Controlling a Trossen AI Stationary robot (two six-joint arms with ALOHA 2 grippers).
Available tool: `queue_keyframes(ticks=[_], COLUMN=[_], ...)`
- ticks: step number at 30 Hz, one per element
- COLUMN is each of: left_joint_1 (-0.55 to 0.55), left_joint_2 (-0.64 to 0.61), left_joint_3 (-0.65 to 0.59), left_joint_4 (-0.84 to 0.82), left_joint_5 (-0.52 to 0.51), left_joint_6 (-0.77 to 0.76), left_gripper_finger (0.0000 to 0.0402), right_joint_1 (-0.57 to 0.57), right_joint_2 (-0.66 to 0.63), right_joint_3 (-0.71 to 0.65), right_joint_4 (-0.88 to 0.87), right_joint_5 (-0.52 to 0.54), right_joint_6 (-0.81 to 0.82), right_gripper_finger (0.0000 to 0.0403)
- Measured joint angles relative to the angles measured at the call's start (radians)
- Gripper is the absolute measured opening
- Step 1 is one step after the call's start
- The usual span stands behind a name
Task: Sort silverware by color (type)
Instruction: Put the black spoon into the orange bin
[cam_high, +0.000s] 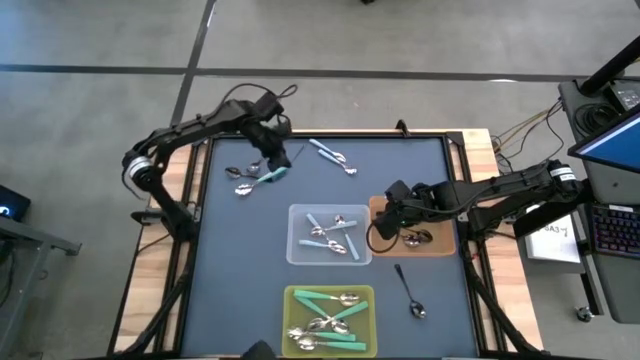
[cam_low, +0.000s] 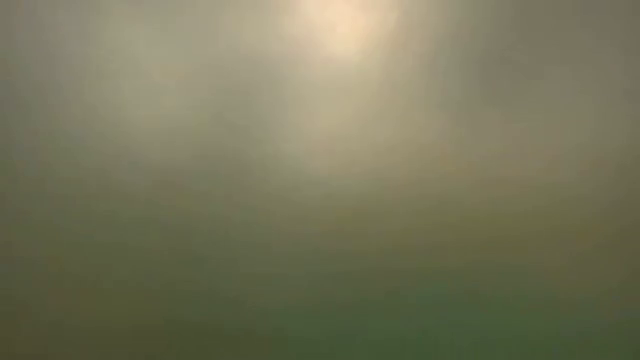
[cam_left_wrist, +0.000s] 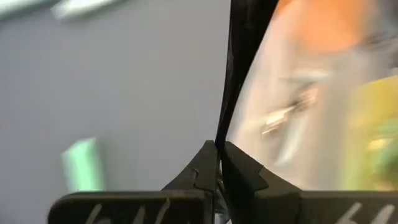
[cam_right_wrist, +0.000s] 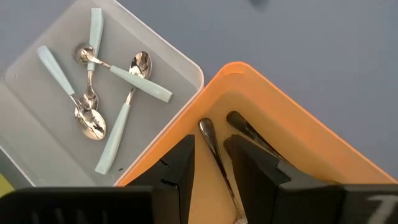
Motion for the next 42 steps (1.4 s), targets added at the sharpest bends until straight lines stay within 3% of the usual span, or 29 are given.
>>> queue_keyframes(ticks=[12,16,23,26,31,36,42], left_joint_1=[-0.2,-0.287,-0.434,-0.464,-0.503,-0.561,-0.633], left_joint_2=[-0.121,-0.139,-0.16,-0.16,-0.161,-0.16,-0.16], left_joint_3=[0.0,0.0,0.0,0.027,0.131,0.234,0.244], left_joint_4=[0.157,0.241,0.483,0.56,0.572,0.574,0.546], left_joint_5=[0.468,0.496,0.499,0.468,0.279,0.155,-0.031], left_joint_6=[-0.015,-0.053,-0.255,-0.342,-0.435,-0.452,-0.534], left_gripper_finger=[0.0,0.0,0.0,0.0,0.0,0.0,0.0], right_joint_1=[0.0,0.0,0.0,0.0,0.0,0.0,0.0], right_joint_2=[0.0,0.0,0.0,0.0,0.0,0.0,0.0], right_joint_3=[0.0,0.0,0.0,0.0,0.0,0.0,0.0], right_joint_4=[0.0,0.0,0.0,0.0,0.016,0.089,0.138], right_joint_5=[0.0,0.001,0.002,0.001,0.003,0.003,0.029], right_joint_6=[0.0,0.0,0.0,0.0,0.0,-0.002,-0.003], right_gripper_finger=[0.0095,0.0095,0.0095,0.0095,0.0095,0.0095,0.0095])
